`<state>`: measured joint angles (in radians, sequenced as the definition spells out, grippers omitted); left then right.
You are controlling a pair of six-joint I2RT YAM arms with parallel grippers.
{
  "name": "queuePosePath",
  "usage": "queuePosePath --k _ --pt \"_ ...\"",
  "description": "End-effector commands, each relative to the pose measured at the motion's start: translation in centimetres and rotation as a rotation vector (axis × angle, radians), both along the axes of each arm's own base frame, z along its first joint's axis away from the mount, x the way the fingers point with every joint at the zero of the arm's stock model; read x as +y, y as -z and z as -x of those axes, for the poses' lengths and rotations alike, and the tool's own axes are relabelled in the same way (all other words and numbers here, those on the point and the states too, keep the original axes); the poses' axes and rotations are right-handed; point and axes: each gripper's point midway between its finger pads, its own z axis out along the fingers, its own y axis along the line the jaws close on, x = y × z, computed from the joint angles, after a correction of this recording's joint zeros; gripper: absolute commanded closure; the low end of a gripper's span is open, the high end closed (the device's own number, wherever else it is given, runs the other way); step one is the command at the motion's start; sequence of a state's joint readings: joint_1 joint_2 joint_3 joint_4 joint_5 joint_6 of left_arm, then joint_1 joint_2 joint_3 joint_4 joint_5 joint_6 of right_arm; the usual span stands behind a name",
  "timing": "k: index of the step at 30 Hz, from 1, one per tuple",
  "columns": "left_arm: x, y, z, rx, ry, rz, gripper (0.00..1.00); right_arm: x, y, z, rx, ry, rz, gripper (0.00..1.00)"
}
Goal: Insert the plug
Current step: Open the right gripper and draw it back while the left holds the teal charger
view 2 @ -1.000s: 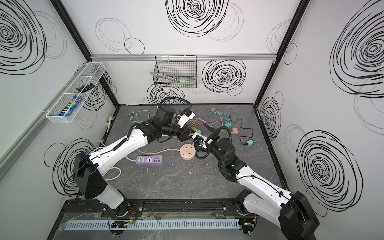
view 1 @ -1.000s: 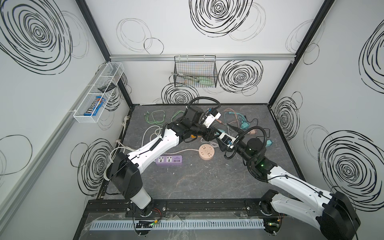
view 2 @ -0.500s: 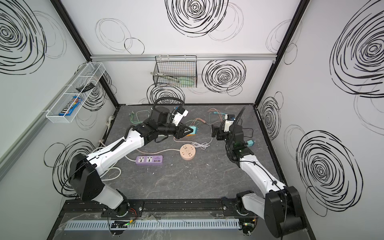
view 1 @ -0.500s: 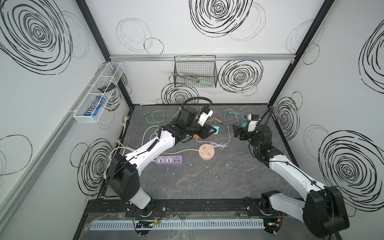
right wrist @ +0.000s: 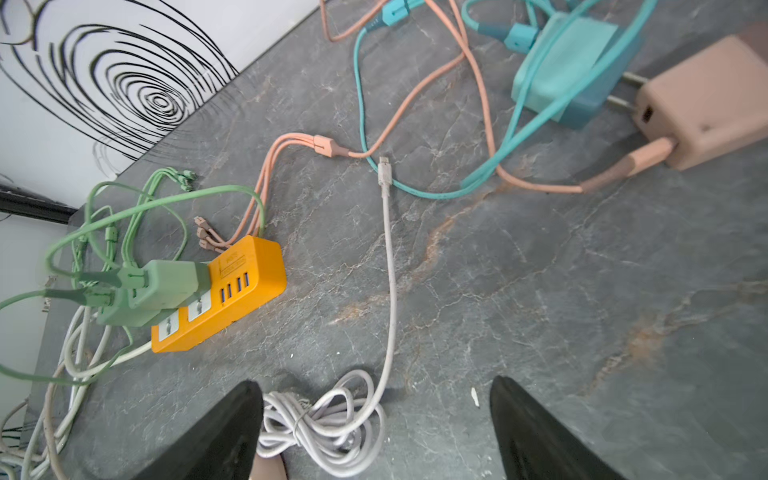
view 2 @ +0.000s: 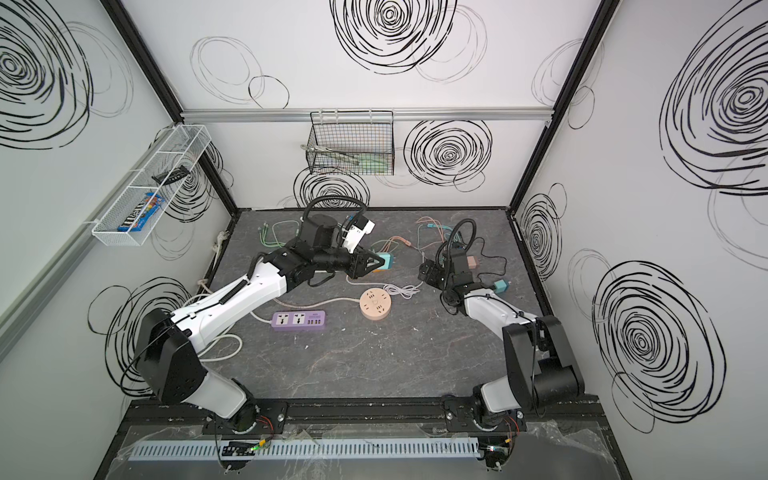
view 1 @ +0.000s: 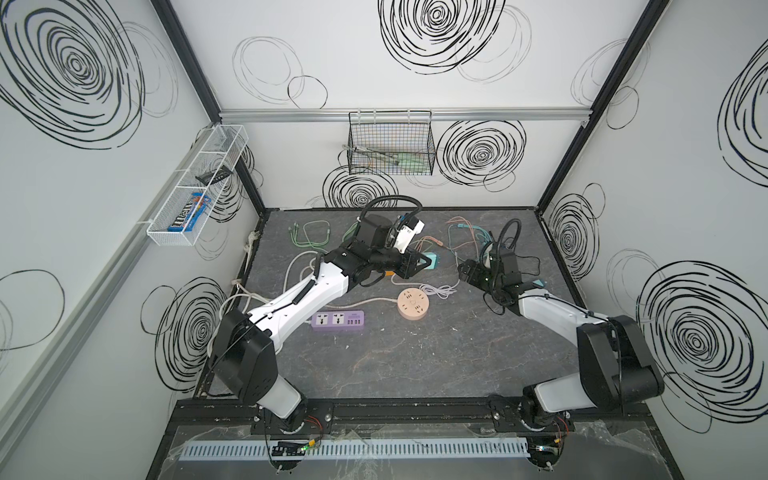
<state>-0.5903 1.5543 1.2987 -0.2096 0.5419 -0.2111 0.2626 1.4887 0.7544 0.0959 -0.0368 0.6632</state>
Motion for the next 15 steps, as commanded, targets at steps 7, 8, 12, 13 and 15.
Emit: queuePosePath --k 7,8,12,13,15 --pt "0.7 -2.0 -0.1 -0.05 -0.011 0.051 1.0 2.2 2.7 -0.9 0.086 -0.026 -0.023 0.24" --pt "0.8 -1.9 -0.1 -0.05 -0.013 0.051 1.0 2.4 3.0 -0.9 0.09 -0.028 -0.012 0.26" --pt "1.0 -1.8 -0.2 -0.046 -0.018 0.051 1.0 3.1 4.3 -0.5 0.11 -0.038 0.002 0.33" --pt "1.1 -1.7 -0.2 -0.046 -0.02 0.051 1.0 3.4 4.4 -0.5 0.111 -0.043 -0.001 0.35" --pt "1.2 -1.7 -0.2 -0.045 -0.021 0.052 1.0 3.7 4.7 -0.4 0.113 -0.051 -0.001 0.42"
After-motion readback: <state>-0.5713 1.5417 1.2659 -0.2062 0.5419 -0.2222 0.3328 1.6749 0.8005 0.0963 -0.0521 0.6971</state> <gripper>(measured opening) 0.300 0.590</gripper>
